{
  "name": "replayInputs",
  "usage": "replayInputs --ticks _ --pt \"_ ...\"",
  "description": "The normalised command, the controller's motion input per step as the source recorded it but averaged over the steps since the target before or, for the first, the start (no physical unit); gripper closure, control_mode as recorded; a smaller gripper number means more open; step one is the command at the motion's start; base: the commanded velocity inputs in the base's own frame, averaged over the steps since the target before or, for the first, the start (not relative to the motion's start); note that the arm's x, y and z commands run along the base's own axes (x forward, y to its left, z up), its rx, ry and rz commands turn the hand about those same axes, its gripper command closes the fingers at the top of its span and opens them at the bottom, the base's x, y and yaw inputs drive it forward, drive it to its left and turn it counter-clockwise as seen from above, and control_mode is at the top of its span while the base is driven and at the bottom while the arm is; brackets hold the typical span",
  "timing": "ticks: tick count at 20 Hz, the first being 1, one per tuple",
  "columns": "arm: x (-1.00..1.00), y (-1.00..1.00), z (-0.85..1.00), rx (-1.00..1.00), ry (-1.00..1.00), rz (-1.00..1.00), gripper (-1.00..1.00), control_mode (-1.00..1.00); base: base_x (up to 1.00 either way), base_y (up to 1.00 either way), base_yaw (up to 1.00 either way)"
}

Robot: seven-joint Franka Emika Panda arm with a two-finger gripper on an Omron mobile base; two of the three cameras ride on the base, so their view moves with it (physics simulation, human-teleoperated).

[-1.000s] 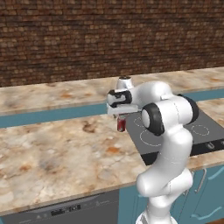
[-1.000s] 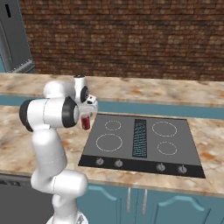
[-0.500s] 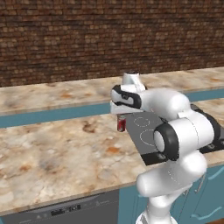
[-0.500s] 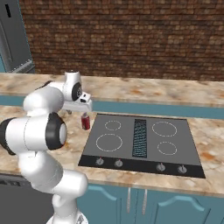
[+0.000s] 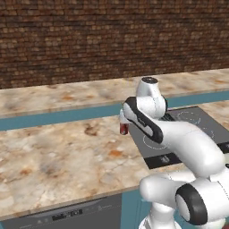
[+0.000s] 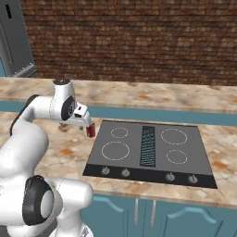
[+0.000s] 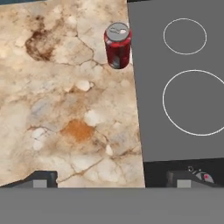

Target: Four empty soda cans are scattered around the kitchen. Gather all the cans and cluster them next to the stove for recycling.

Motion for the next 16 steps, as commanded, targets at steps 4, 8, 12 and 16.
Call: replayInputs --ticks 4,8,12,16 --pt "-1.0 -0.13 0.34 0.0 -0.12 0.01 -1.0 -1.0 0.0 0.0 0.0" --pt "-1.0 -0.08 0.25 0.0 -0.15 0.04 -1.0 -1.0 0.0 0.0 0.0" --pt "-1.0 0.0 0.33 0.0 -0.04 0.07 -1.0 -1.0 0.0 0.0 0.0" --pt "-0.84 0.0 0.17 0.0 0.0 0.11 -1.0 -1.0 0.0 0.0 0.0"
